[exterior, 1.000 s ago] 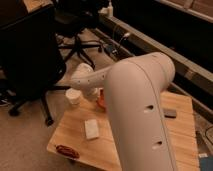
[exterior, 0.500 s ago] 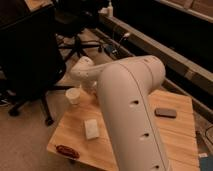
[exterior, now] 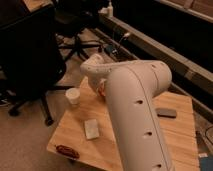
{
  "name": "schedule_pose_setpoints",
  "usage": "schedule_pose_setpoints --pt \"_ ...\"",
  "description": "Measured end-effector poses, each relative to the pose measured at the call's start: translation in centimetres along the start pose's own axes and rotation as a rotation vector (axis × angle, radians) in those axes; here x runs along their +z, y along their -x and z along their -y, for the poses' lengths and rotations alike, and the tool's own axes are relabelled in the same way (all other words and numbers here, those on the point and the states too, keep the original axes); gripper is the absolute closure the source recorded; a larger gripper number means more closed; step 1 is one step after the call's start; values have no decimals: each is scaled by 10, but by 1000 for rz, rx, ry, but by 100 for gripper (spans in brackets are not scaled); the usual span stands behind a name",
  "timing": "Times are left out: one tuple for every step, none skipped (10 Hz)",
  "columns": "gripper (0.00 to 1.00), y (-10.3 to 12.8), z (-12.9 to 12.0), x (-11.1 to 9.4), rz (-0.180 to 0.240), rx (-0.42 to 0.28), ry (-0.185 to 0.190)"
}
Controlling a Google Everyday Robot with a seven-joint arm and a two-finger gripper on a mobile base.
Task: Drag the ceramic bowl in a circle
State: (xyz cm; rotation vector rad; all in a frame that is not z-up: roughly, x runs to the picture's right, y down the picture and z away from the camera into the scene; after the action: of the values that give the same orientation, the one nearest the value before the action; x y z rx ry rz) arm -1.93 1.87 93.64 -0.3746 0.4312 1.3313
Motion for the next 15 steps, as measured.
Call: schedule_pose_setpoints --pt "100 -10 24 8 -30 27 -27" --pt "100 -20 40 14 -57 45 -46" --pt "100 -33 58 21 -89 64 -69" --pt "100 -51 74 25 -125 79 -92" --pt "100 -68 86 27 -158 90 -109" --pt "100 -83 92 24 -177 97 -114" --pt "100 -102 94 21 -199 104 -115" --pt "100 -117 89 15 -211 103 -109" --pt "100 -131 82 9 -223 100 -104" --pt "100 -147 73 1 -235 98 -92" --pt "100 -173 63 -6 -263 90 -79" --pt "100 -189 52 -8 -283 76 -69" --pt "100 -205 32 -11 -299 54 -42" --pt "100 -219 8 -13 -315 26 -11" --pt "100 -219 -18 -18 -305 -1 27"
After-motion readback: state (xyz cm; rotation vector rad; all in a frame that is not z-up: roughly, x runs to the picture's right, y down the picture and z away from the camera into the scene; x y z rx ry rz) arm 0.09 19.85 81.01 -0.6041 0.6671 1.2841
